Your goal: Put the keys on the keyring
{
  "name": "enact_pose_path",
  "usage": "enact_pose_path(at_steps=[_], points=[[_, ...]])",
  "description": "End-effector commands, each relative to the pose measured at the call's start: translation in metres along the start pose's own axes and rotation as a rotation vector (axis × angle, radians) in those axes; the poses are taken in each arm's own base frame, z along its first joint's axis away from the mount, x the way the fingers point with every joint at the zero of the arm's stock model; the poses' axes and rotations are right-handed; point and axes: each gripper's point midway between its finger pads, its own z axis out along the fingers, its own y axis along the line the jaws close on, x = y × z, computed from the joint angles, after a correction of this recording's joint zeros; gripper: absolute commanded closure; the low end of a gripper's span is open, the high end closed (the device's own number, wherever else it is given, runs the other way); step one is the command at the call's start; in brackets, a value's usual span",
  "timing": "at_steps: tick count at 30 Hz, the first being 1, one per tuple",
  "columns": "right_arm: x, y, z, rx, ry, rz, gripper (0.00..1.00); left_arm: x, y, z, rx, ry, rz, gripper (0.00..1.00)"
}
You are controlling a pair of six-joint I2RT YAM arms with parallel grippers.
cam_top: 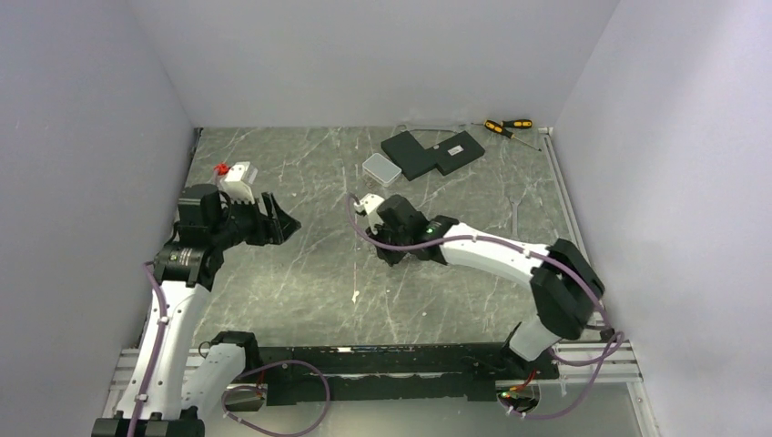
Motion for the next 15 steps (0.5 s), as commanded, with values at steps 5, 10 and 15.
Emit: enact_pose_path(at_steps=[5, 10, 15], points=[[-0.048, 0.04, -0.064, -0.215, -0.378, -0.095, 1.0, -0.004, -0.055, -0.008, 0.298, -0.042, 0.042, 0.33], [-0.064, 0.052, -0.102, -0.278, -0.516, -0.129, 1.0, -0.001, -0.069, -0.01, 0.361, -0.066, 0.035, 0.39], [-0.081, 0.067, -0.135, -0.355, -0.622, -0.157, 1.0, 0.005, -0.089, -0.007, 0.441, -0.051, 0.029, 0.44]])
